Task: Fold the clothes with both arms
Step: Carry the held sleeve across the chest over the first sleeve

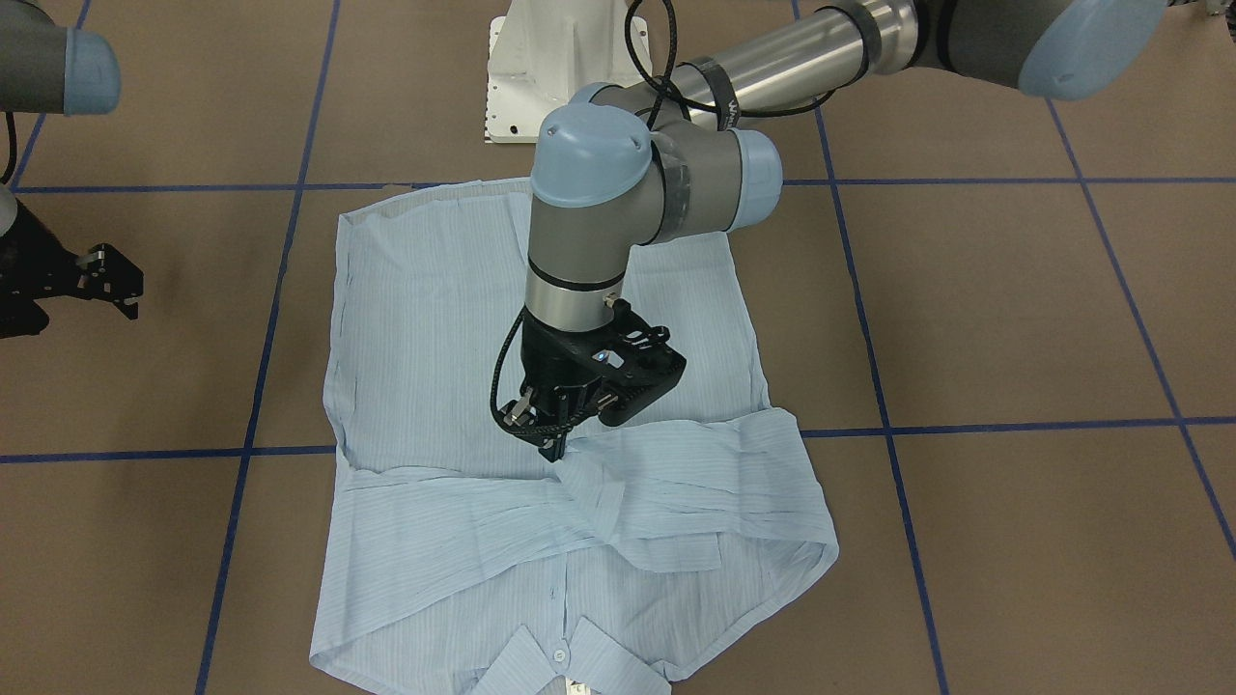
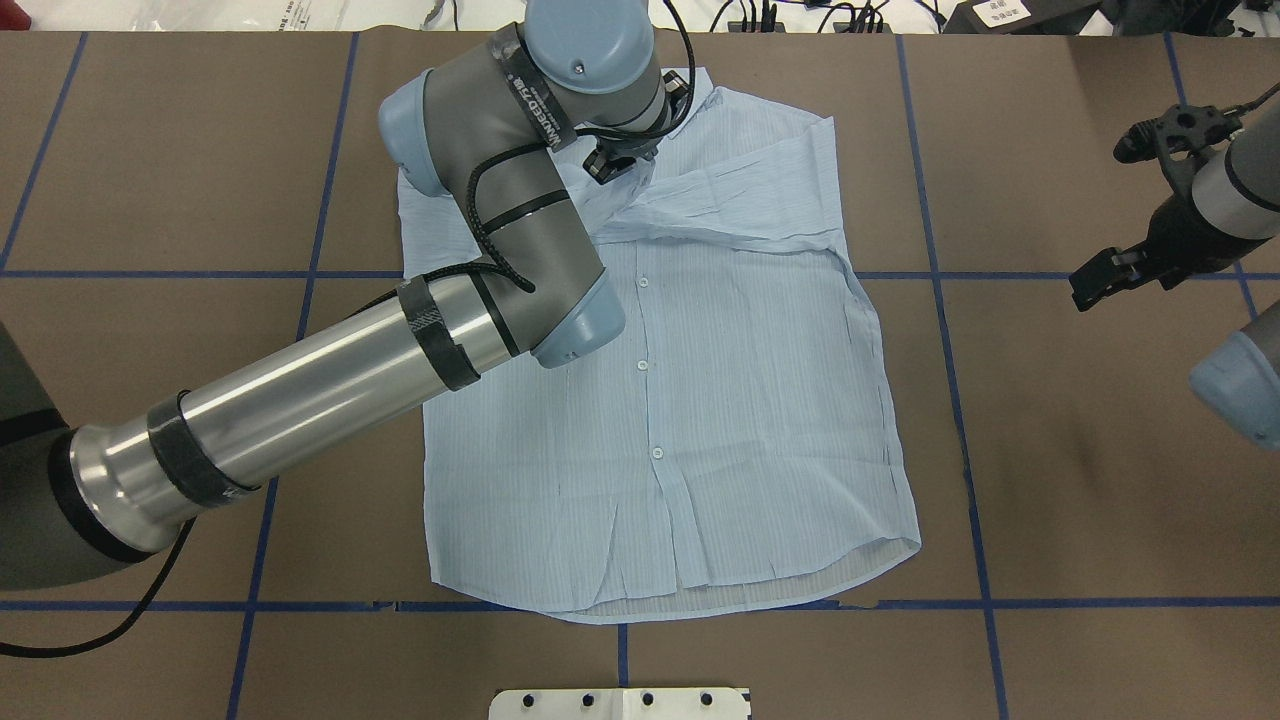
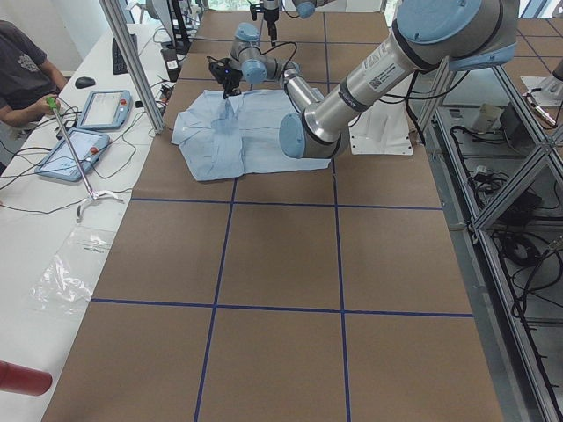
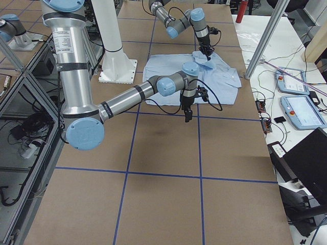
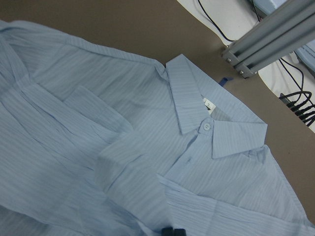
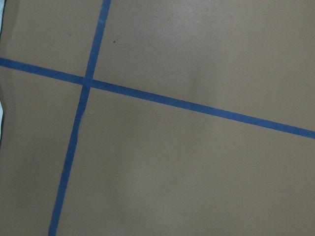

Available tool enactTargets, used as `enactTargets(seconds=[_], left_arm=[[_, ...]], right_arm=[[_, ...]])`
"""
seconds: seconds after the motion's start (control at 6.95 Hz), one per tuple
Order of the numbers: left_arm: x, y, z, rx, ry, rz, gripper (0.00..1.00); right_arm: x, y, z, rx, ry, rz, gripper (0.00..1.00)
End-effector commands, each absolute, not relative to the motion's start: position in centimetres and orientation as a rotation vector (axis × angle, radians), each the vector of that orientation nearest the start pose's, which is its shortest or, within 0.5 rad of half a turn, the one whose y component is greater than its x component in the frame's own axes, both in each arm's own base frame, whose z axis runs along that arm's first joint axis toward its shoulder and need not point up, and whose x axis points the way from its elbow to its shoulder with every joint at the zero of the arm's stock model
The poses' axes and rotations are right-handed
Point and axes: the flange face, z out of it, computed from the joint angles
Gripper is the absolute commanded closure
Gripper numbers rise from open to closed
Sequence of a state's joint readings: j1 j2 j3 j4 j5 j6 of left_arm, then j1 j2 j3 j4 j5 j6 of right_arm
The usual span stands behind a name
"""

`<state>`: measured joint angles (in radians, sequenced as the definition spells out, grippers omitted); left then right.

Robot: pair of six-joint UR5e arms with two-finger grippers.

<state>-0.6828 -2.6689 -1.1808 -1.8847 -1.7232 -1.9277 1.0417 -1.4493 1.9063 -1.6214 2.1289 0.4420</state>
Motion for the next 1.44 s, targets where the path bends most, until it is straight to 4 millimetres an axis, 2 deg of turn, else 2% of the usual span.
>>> enactTargets(seconds=[0.0,0.14,0.43,0.72,0.86,1.15,1.3], left_arm=[[57.1,-58.9,4.2,-0.027,1.112,-0.911,1.00],[58.2,-58.2,4.4,-0.047,1.119,-0.917,1.00],[60.0,-58.2,3.6,-0.075,1.144,-0.936,1.00],[62.0,-56.8,3.4,-0.065,1.144,-0.953,1.00],[62.7,-56.5,3.6,-0.073,1.143,-0.955,1.00],[65.8,-55.3,5.6,-0.041,1.146,-0.959,1.00],[66.8,-54.4,5.8,-0.044,1.143,-0.947,1.00]], right_arm=[[-19.8,-49.8,44.9,0.093,-0.672,-0.196,0.00],[-19.8,-49.7,45.0,0.091,-0.672,-0.196,0.00],[-19.8,-49.7,45.9,0.076,-0.664,-0.194,0.00],[-19.8,-49.8,46.3,0.070,-0.661,-0.191,0.00],[-19.8,-49.8,46.4,0.067,-0.659,-0.191,0.00],[-20.0,-50.0,46.6,0.065,-0.662,-0.188,0.00],[-20.1,-50.1,46.4,0.064,-0.666,-0.188,0.00]])
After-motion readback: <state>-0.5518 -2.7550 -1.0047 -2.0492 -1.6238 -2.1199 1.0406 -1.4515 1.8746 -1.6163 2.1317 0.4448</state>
